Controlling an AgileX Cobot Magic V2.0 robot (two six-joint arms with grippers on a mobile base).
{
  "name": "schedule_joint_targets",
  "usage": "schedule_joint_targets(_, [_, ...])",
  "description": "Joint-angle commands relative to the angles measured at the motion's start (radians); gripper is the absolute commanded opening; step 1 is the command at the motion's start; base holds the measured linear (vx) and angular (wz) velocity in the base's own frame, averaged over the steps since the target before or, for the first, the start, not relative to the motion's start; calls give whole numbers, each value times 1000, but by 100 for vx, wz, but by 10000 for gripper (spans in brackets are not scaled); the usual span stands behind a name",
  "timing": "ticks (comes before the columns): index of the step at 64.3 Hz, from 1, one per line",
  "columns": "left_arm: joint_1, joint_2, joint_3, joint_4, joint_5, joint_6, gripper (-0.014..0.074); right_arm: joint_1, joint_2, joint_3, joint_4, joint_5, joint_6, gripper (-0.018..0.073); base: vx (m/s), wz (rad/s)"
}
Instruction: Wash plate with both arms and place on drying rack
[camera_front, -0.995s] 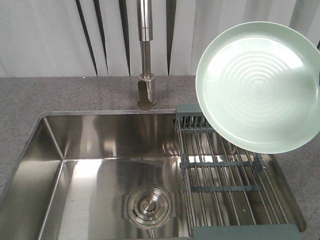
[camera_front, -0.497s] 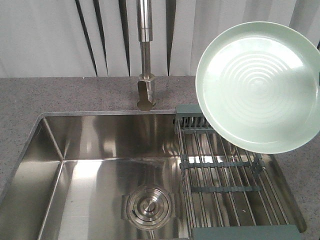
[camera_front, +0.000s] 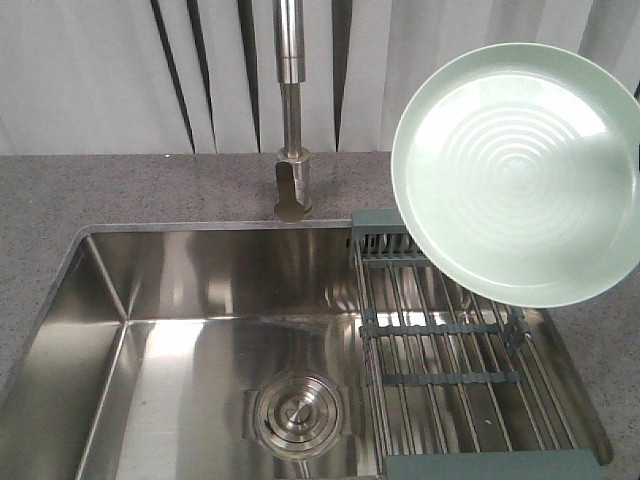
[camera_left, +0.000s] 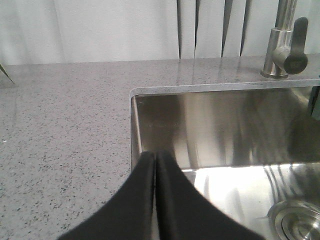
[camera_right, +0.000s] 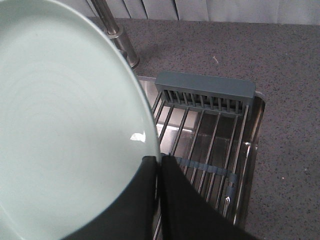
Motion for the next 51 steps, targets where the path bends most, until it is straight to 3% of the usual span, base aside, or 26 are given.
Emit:
schedule_joint_targets(1, [-6, -13, 18, -5, -76, -3, -6, -6, -16, -23, 49, -40, -6, -6, 0, 0])
schedule_joint_targets(51, [-6, -13, 18, -5, -76, -3, -6, -6, -16, -23, 49, -40, -6, -6, 0, 0])
